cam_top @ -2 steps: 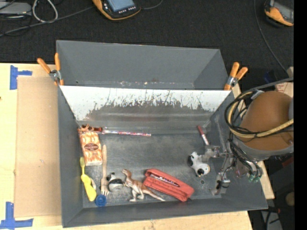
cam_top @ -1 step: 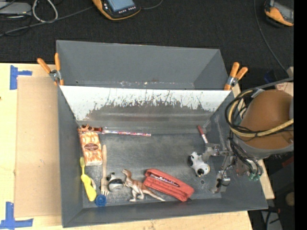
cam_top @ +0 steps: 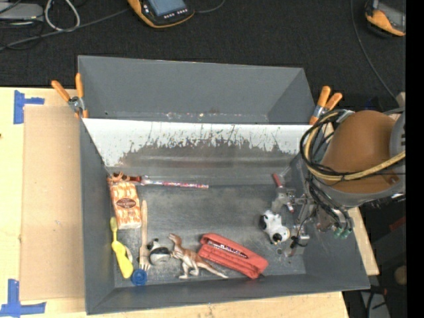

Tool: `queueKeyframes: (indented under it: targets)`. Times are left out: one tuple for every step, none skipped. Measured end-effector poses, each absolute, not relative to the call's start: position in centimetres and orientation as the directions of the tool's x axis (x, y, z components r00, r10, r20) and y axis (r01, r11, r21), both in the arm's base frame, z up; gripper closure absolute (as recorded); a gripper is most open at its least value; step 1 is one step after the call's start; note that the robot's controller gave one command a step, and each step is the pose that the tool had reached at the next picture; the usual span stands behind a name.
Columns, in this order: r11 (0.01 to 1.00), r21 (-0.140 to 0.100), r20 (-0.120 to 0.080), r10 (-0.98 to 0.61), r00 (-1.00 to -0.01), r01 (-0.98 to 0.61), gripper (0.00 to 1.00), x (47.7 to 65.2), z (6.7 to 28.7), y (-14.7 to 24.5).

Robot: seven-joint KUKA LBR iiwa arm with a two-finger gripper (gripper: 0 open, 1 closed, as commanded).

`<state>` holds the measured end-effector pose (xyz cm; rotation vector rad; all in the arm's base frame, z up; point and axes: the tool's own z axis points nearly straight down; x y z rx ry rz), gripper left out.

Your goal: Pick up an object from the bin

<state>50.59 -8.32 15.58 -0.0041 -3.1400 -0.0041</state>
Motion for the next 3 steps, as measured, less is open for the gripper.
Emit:
queueKeyframes:
  targets:
    - [0.999, 0.001, 0.003, -0.049, -0.999, -0.049, 0.00, 51.9, 15.5, -8.8]
    - [0.999, 0.004, 0.005, -0.046, -0.999, -0.046, 0.00, 51.1, 17.5, -5.4]
    - [0.999, 0.002, 0.004, -0.044, -0.999, -0.044, 0.00, 51.5, 18.3, -3.7]
